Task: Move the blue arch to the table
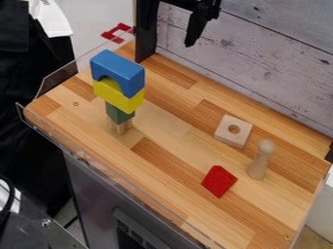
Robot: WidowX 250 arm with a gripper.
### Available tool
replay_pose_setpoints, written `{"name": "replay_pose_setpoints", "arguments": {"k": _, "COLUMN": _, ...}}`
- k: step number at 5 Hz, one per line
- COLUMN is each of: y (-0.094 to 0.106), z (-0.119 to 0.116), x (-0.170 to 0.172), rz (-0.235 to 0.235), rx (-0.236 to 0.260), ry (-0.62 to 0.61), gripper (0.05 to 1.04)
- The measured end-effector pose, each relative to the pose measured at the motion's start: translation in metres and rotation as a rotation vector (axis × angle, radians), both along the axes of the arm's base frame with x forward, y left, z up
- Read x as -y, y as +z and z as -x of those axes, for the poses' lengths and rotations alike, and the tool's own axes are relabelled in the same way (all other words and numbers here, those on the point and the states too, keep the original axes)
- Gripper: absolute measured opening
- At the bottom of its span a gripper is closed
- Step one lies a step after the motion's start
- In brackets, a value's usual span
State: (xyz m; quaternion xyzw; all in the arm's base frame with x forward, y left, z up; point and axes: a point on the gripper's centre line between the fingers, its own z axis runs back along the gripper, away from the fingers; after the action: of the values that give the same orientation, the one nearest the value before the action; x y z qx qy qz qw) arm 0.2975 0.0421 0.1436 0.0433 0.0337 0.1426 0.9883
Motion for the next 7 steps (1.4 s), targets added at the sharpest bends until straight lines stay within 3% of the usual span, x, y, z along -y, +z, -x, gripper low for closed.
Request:
{"name": "replay_pose_setpoints", "arguments": {"k": 3, "y": 0.024, "z": 0.045, "x": -0.010, "rz": -0.093, "rx": 0.104, "ry": 0.734, "gripper": 0.997}}
{"name": "replay_pose_setpoints", "arguments": {"k": 4, "y": 0.019, "z": 0.058, "x": -0.010, "rz": -0.100, "rx": 0.165, "ry": 0.947, "gripper": 0.998}}
{"name": "replay_pose_setpoints", "arguments": {"k": 6, "y": 0.000, "z": 0.059, "x": -0.015, "rz": 0.035, "rx": 0.252, "ry": 1.243, "gripper": 0.998}}
{"name": "replay_pose_setpoints", "arguments": {"k": 7, "y": -0.003, "z": 0.053, "x": -0.022, "rz": 0.094, "rx": 0.285, "ry": 1.278, "gripper": 0.998}}
